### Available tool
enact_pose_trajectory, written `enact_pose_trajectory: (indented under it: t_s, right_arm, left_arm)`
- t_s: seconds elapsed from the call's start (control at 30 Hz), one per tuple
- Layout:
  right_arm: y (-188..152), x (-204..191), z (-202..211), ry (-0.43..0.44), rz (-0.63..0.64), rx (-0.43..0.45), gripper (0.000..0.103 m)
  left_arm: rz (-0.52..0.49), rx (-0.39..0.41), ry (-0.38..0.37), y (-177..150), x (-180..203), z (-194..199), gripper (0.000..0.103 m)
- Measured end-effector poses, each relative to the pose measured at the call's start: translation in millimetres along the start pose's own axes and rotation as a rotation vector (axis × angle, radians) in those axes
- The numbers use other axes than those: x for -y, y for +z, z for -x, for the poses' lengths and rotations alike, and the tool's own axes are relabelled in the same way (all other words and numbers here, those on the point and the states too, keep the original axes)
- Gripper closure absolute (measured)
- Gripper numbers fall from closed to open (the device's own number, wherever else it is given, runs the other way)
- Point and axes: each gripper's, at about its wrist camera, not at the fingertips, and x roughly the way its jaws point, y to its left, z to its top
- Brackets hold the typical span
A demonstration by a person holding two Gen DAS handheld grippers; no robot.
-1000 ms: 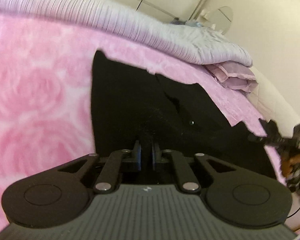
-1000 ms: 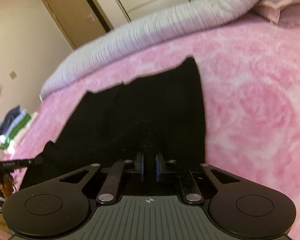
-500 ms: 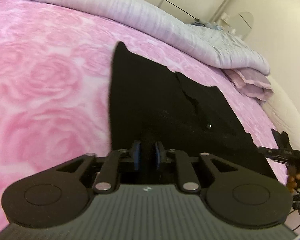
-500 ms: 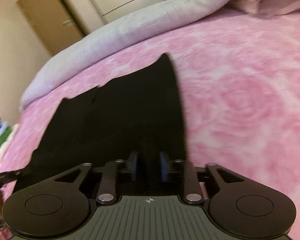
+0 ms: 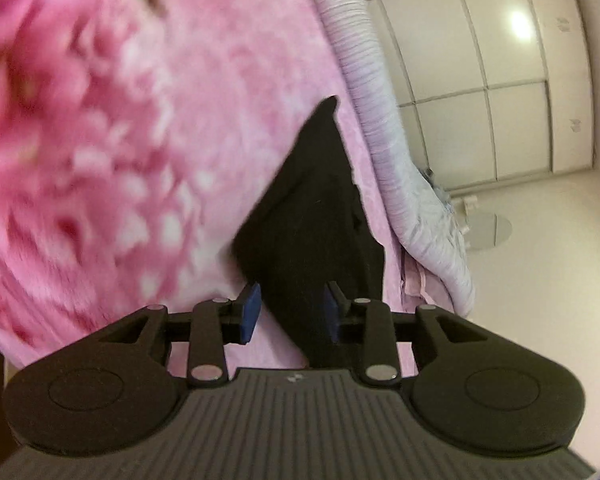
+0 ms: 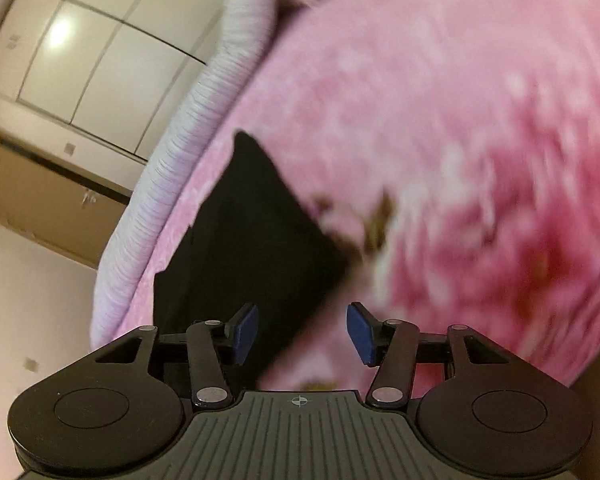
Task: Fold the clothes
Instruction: 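Grasp the folded skirt edge with both grippers and fold it again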
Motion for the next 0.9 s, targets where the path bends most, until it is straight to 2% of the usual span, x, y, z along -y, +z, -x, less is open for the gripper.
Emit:
enact_pose_trajectory:
  t_s: [0.03, 0.17, 0.27, 0.3, 0.33, 0.37, 0.4, 0.53, 0.6, 0.7, 0.73, 0.8, 0.9]
  right_arm:
    - [-3.4, 3.5, -2.4, 0.004, -0.026, -0.008, 0.05]
    - [3.6, -3.4, -17.3, 0.01, -0.043, 0.015, 0.049]
    - [2.5, -1.2, -28.8, 0.016, -0.06, 0.018, 0.049]
    - [2.1, -3.1, -29.9, 0.012, -0.042, 0.025, 0.056]
    - [1.9, -6.4, -31.5, -0.022, -0.014, 0.03, 0.071]
    - [3.6, -8.8, -31.5, -0.043, 0.011, 0.033, 0.092]
    - [5.8, -10.8, -31.1, -0.058, 0.035, 0.036, 0.094]
    - [17.1, -21.2, -10.6, -0.043, 0.109, 0.104, 0.095]
    - [21.8, -24.2, -8.4, -0.051, 0.127, 0.093, 0.096]
    - [11.5, -8.8, -27.3, -0.146, 0.138, 0.029, 0.096]
    - [8.1, -2.4, -27.4, -0.128, 0.125, 0.041, 0.095]
    - [6.0, -1.0, -21.1, -0.101, 0.141, 0.037, 0.089]
    - [9.7, -6.7, -6.6, -0.131, 0.176, 0.029, 0.081]
  left_arm:
    - [-0.004, 0.006, -0.011, -0.1, 0.3, -6.1, 0.075]
    - [-0.051, 0.009, 0.035, 0.5, 1.2, -27.8, 0.075]
    - [-0.12, 0.007, 0.075, -2.4, 1.3, -37.7, 0.089]
    - [-0.149, 0.009, 0.085, -2.1, 3.7, -37.1, 0.093]
    - [-0.177, 0.012, 0.092, -1.5, 6.3, -36.2, 0.095]
    - [-0.207, 0.021, 0.093, 0.1, 10.4, -33.8, 0.096]
    - [-0.251, 0.035, 0.093, 2.1, 17.4, -29.0, 0.096]
    - [-0.388, 0.038, 0.089, 10.5, 34.9, -16.3, 0.095]
    - [-0.388, 0.017, 0.119, 8.7, 25.8, -20.9, 0.095]
    - [-0.343, 0.017, 0.134, -1.5, 7.0, -20.2, 0.094]
    - [-0.328, 0.023, 0.134, -3.4, 6.3, -16.2, 0.092]
    - [-0.331, 0.038, 0.156, -5.0, 8.7, -8.4, 0.092]
    - [-0.369, 0.073, 0.219, -1.1, 20.5, 8.2, 0.096]
